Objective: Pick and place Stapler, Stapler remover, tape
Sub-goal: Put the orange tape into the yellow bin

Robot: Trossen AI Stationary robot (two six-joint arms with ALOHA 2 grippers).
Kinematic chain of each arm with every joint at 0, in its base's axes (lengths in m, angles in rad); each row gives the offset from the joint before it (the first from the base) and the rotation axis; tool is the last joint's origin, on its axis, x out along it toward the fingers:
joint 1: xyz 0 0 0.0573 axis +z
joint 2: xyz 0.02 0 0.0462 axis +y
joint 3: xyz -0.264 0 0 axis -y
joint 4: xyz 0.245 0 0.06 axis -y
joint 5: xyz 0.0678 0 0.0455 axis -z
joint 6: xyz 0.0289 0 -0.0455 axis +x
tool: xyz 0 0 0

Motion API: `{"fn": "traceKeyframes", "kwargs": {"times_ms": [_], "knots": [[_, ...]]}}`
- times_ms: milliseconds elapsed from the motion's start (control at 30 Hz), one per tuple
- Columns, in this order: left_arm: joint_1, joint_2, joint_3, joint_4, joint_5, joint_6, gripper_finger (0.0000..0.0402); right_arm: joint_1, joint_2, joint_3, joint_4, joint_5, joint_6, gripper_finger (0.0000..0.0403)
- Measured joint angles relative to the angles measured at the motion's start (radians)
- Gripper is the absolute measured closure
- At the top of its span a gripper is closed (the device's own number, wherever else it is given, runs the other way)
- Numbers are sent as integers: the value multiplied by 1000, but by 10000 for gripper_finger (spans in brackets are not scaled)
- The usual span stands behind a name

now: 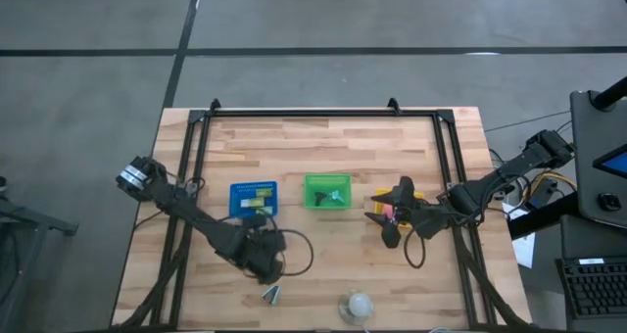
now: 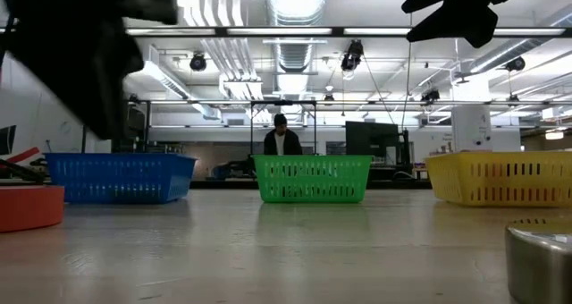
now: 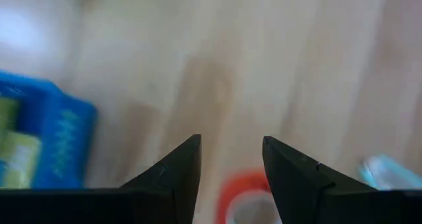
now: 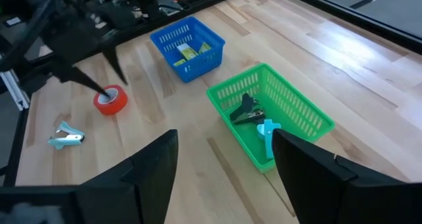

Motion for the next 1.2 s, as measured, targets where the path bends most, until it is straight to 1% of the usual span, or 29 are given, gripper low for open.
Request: {"fn": "traceKeyframes", "kwargs": {"times_ms": [167,267,333,433,633,833,967,1200], "knots": [[-47,0,-7,-9,110,12,237,0,0,0,1,1,0,164],[-64,0,-7,-82,141,-20,237,0,0,0,3,3,0,159],[-69,-1,-18,-127,142,-42,237,0,0,0,4,3,0,156],[-69,-4,-65,-123,149,-72,237,0,0,0,4,3,0,152],[-68,-28,-157,-39,158,-103,243,0,0,0,8,3,0,149],[-67,-75,-215,36,159,-128,257,0,0,0,8,3,0,157],[-66,-98,-234,114,154,-145,263,0,0,0,9,8,0,163],[-66,-99,-235,117,162,-172,264,0,0,0,11,11,1,163]]}}
